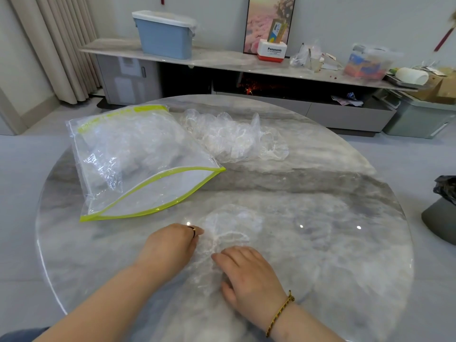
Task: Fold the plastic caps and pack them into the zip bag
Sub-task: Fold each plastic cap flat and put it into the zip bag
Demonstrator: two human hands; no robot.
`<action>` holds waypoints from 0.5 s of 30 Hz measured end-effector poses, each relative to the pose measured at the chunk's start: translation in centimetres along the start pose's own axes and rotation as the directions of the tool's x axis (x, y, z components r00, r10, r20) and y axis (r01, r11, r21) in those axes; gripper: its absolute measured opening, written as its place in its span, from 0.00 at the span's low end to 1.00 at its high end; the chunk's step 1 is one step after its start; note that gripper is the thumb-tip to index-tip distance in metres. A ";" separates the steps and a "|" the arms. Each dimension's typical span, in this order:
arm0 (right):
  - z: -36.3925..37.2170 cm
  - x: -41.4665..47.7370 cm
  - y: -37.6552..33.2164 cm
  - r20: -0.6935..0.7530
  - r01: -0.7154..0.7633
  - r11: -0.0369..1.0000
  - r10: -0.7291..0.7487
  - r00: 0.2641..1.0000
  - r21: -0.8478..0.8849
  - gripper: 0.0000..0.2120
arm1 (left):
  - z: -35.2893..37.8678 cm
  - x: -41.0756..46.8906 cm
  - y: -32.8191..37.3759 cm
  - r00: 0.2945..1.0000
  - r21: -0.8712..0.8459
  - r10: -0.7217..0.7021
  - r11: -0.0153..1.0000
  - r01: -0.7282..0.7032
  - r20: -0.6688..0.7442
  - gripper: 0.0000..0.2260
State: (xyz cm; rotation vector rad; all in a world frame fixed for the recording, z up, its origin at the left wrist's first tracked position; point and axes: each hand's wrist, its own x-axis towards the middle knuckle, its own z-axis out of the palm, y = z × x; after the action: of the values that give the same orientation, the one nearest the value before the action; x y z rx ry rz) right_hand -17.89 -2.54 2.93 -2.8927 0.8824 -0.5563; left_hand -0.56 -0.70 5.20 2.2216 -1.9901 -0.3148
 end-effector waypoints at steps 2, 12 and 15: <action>0.6 -0.1 0.3 -0.054 0.001 1.000 -0.001 0.999 0.001 0.15 | -0.1 0.0 -0.4 0.999 0.082 -0.031 0.996 0.028 0.040 0.17; 0.7 0.3 1.2 -0.062 -0.329 0.758 0.436 0.898 0.564 0.14 | -1.1 -1.6 -1.1 0.980 0.110 0.099 0.987 -0.119 0.170 0.16; 0.8 0.4 1.7 -0.022 -0.462 0.699 0.563 0.826 0.545 0.19 | -0.6 -0.6 -0.5 0.992 -0.034 0.007 0.999 -0.003 0.128 0.13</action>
State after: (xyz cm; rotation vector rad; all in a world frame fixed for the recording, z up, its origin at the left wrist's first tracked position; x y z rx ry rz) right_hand -18.23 -4.19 2.05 -2.0003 1.2706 -0.8520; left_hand 0.00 -0.10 5.66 2.2281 -2.0361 -0.4984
